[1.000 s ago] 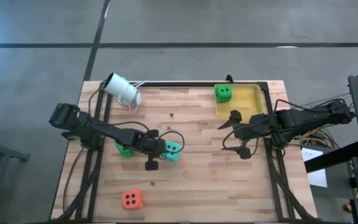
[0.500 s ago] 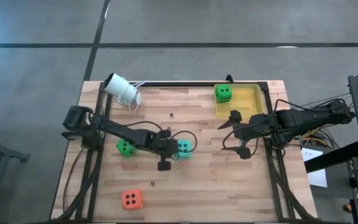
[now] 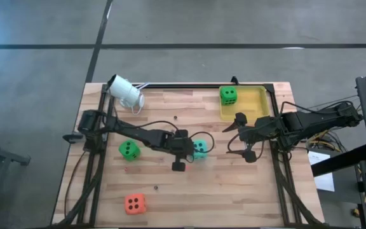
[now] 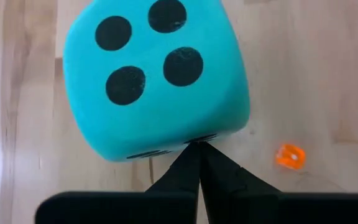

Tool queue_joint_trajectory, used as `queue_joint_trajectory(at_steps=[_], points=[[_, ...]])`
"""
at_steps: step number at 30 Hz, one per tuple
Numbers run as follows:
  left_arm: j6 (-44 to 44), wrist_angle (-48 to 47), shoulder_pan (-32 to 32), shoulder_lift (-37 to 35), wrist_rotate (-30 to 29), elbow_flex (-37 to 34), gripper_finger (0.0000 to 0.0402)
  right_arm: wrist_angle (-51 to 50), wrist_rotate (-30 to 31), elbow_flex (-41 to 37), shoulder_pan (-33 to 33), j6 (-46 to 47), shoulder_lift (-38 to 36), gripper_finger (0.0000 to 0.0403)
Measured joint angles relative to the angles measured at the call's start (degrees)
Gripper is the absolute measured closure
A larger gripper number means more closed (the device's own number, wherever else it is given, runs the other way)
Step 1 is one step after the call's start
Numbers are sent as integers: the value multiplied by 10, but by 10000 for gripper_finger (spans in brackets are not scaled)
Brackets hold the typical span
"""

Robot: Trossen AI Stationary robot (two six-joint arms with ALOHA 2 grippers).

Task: Pick & Place Dice
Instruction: Put the large light blue dice into the yellow transparent bin

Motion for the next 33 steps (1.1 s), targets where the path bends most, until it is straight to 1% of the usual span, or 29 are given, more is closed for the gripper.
queue_joint_trajectory(at_steps=[3,6,11,16,20,25,28,33], points=[[6,8,8,12,0,10,390,0,0,0,0,0,0,3],[38,14,12,16,-1,16,390,0,0,0,0,0,0,3],[61,59,14,15,0,19,390,0,0,0,0,0,0,3],[63,45,14,12,-2,19,390,0,0,0,0,0,0,3],[62,-8,14,0,-17,25,390,0,0,0,0,0,0,3],[37,-73,12,-54,-73,26,390,0,0,0,0,0,0,3],[27,-84,8,-99,-103,13,390,1,0,0,0,0,0,3],[14,-81,-4,-188,-114,-20,390,1,0,0,0,0,0,3]])
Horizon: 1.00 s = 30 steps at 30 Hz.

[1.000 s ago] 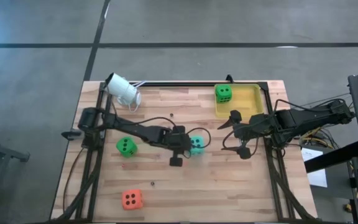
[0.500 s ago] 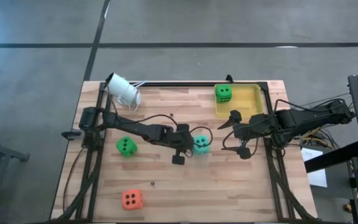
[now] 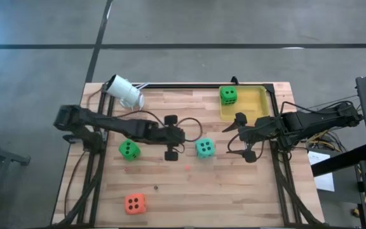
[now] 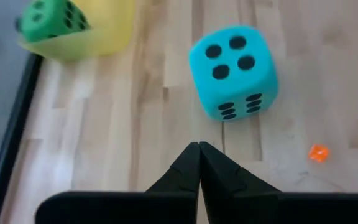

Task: Pick & Place Dice
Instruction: Put the large light blue dice into the yellow transparent bin

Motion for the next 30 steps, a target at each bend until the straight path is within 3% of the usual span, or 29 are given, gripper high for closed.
queue_joint_trajectory(at_steps=[8,17,30], points=[[-25,15,-34,-156,-71,-82,390,0,0,0,0,4,0,3],[-41,71,-46,-287,-75,-189,390,1,0,0,0,2,0,3],[-41,103,-47,-329,-77,-226,390,1,0,0,-1,-8,6,3]])
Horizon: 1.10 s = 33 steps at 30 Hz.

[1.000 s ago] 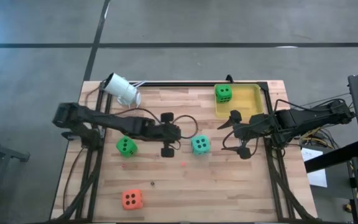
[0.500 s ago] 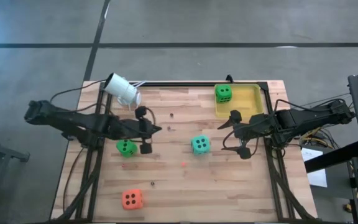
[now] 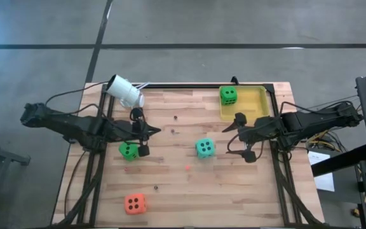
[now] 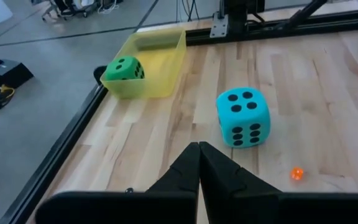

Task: Pick & Place Dice
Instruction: Put the large light blue dice into the yellow transparent bin

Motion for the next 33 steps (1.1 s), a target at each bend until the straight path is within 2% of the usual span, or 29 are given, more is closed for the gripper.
queue_joint_trajectory(at_steps=[7,12,18,23,33], points=[[0,5,0,1,0,0,390,-10,-5,23,-18,-5,59,3],[0,5,0,1,0,0,390,-76,-15,102,-36,-20,129,3],[0,5,0,1,0,0,390,-156,-81,196,-59,-5,216,3],[0,3,0,1,0,0,390,-212,-83,250,-61,-18,289,3],[-1,0,0,1,0,0,390,-229,-85,284,-63,-37,367,3]])
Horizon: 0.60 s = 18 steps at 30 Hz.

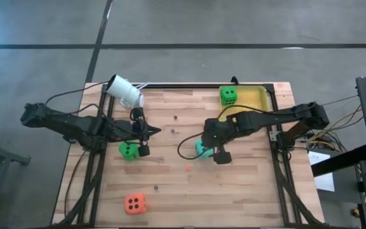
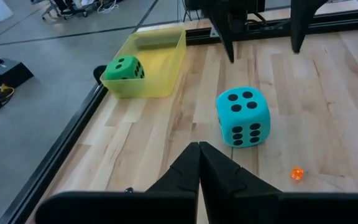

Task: Pick & Place Dice
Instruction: Put the large light blue dice into the yellow transparent bin

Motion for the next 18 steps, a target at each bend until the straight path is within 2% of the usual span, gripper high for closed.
queue_joint_trajectory(at_steps=[8,14,18], points=[[0,0,0,0,0,0,390,50,-2,-7,-3,18,37,3],[0,0,0,0,0,0,390,51,-68,-8,-32,16,76,3],[0,0,0,0,0,0,390,51,-70,-8,-53,29,85,3]])
